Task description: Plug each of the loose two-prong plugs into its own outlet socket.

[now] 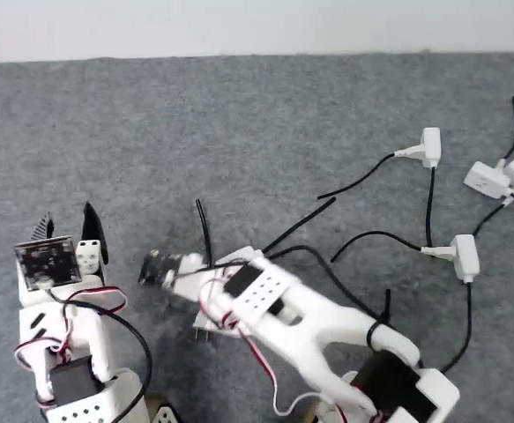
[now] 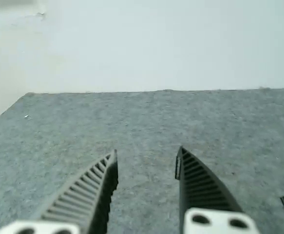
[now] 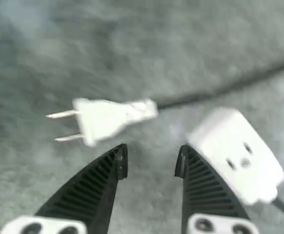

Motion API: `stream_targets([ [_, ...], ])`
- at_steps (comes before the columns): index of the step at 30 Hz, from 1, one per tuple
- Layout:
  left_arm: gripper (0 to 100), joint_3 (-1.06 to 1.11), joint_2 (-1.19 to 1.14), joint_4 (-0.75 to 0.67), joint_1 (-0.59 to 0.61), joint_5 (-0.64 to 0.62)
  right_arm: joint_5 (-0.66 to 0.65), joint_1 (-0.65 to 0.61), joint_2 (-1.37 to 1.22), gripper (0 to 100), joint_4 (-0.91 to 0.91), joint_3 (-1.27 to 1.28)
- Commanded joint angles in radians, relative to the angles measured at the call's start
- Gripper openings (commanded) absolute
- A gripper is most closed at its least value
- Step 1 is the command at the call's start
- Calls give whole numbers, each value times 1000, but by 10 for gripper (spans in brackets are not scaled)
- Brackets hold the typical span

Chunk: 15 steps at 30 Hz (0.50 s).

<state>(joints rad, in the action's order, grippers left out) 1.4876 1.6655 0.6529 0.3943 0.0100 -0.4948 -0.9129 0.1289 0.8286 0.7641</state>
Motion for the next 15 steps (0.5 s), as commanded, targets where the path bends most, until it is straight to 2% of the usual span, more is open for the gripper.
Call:
stream_targets([
  [1, 196, -62, 11, -21, 34, -28, -25, -85, 1, 169, 13, -51],
  [9, 196, -133, 11, 63, 34, -28, -183, -105, 7, 169, 42, -60],
  [15, 196, -168, 11, 103, 34, -25, -486, -107, 39, 169, 147, -77],
])
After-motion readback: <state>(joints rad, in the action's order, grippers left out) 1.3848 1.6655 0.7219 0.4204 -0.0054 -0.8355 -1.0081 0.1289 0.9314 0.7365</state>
